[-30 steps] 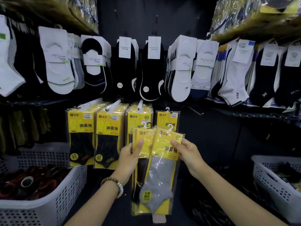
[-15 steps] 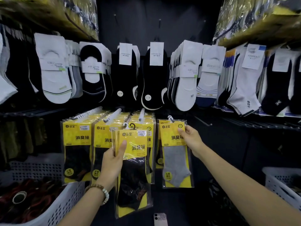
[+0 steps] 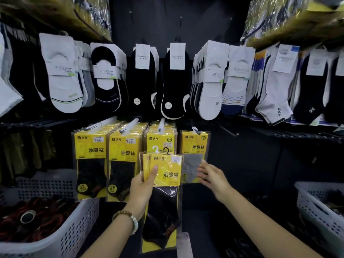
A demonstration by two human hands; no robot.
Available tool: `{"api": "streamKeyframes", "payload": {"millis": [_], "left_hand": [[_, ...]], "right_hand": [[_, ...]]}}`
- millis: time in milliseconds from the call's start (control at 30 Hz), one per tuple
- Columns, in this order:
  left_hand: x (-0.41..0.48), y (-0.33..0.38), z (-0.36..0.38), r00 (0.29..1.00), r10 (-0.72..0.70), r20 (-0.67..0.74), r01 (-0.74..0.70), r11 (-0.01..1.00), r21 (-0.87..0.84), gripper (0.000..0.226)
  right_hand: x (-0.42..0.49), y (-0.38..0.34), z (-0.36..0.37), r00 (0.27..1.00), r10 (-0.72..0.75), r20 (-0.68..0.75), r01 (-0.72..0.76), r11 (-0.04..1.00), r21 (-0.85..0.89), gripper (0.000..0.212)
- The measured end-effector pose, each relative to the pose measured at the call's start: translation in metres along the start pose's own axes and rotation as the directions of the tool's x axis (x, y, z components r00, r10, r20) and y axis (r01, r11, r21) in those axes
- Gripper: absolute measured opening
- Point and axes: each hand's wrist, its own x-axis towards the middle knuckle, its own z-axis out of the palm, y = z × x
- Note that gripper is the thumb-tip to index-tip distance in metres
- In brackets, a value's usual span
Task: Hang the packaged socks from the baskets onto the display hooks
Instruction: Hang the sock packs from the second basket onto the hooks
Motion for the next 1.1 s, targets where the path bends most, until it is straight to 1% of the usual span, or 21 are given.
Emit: {"api": "streamKeyframes", "payload": {"millis": [67, 100, 133, 233, 333, 400, 467, 533, 600, 667, 733, 767, 867, 900, 967, 1033, 1100], "left_hand": [[-0.007, 0.0, 0.012, 0.999, -0.039, -0.003, 0.039, 0.998, -0.045, 0.031], [-0.01, -0.001, 0.018, 0.998, -0.059, -0.006, 0.058, 0.996, -0.061, 0.033], [-0.014, 0.0, 0.023, 0.997, -0.076, -0.005, 0.075, 0.994, -0.081, 0.033], [-0.022, 0.0, 0.03, 0.997, -0.071, 0.017, 0.072, 0.991, -0.109, 0.034], [-0.024, 0.003, 0.027, 0.999, -0.043, 0.027, 0.045, 0.997, -0.068, 0.036], [-0.019, 0.006, 0.02, 1.0, -0.022, 0.007, 0.022, 1.0, 0.004, 0.046], [-0.014, 0.009, 0.012, 0.999, 0.03, -0.024, -0.028, 0.997, 0.074, 0.053], [-0.01, 0.012, 0.002, 0.994, 0.089, -0.064, -0.08, 0.988, 0.131, 0.065], [-0.006, 0.014, -0.007, 0.989, 0.127, -0.074, -0.114, 0.98, 0.163, 0.069], [-0.002, 0.016, -0.011, 0.988, 0.131, -0.08, -0.117, 0.979, 0.168, 0.066], [0.003, 0.018, -0.013, 0.986, 0.135, -0.1, -0.117, 0.979, 0.165, 0.053], [0.004, 0.019, -0.013, 0.985, 0.139, -0.1, -0.122, 0.979, 0.163, 0.049], [0.009, 0.018, -0.011, 0.982, 0.171, -0.079, -0.156, 0.973, 0.17, 0.049], [0.011, 0.017, -0.011, 0.981, 0.181, -0.074, -0.166, 0.971, 0.172, 0.049], [0.014, 0.014, -0.008, 0.98, 0.185, -0.068, -0.172, 0.971, 0.166, 0.05], [0.017, 0.012, -0.006, 0.982, 0.185, -0.039, -0.177, 0.973, 0.148, 0.051], [0.022, 0.01, -0.004, 0.986, 0.168, -0.012, -0.164, 0.976, 0.143, 0.053]], "right_hand": [[-0.021, 0.0, 0.011, 0.987, -0.045, 0.155, 0.053, 0.998, -0.045, 0.033], [-0.029, 0.0, 0.016, 0.978, -0.073, 0.197, 0.085, 0.995, -0.055, 0.032], [-0.036, 0.0, 0.02, 0.973, -0.102, 0.206, 0.115, 0.992, -0.048, 0.03], [-0.047, 0.002, 0.023, 0.977, -0.172, 0.129, 0.172, 0.985, 0.007, 0.019], [-0.05, 0.003, 0.015, 0.977, -0.187, 0.101, 0.182, 0.981, 0.065, 0.013], [-0.046, 0.0, 0.005, 0.982, -0.179, 0.053, 0.175, 0.982, 0.076, 0.012], [-0.04, -0.005, -0.006, 0.984, -0.175, -0.039, 0.177, 0.982, 0.063, 0.013], [-0.032, -0.01, -0.017, 0.97, -0.205, -0.13, 0.211, 0.977, 0.031, 0.014], [-0.023, -0.018, -0.023, 0.951, -0.262, -0.166, 0.265, 0.964, -0.003, 0.013], [-0.013, -0.03, -0.025, 0.933, -0.316, -0.17, 0.315, 0.948, -0.032, 0.013], [0.0, -0.041, -0.023, 0.921, -0.357, -0.155, 0.352, 0.934, -0.056, 0.011], [0.006, -0.047, -0.02, 0.917, -0.374, -0.138, 0.369, 0.927, -0.064, 0.01], [0.023, -0.053, -0.01, 0.909, -0.416, -0.04, 0.41, 0.906, -0.106, 0.012], [0.028, -0.052, -0.005, 0.909, -0.416, -0.016, 0.412, 0.903, -0.12, 0.013], [0.039, -0.047, 0.002, 0.923, -0.383, -0.035, 0.378, 0.92, -0.107, 0.014], [0.05, -0.041, 0.008, 0.94, -0.324, -0.11, 0.317, 0.945, -0.074, 0.013], [0.058, -0.036, 0.011, 0.942, -0.262, -0.211, 0.256, 0.965, -0.056, 0.01]]}}
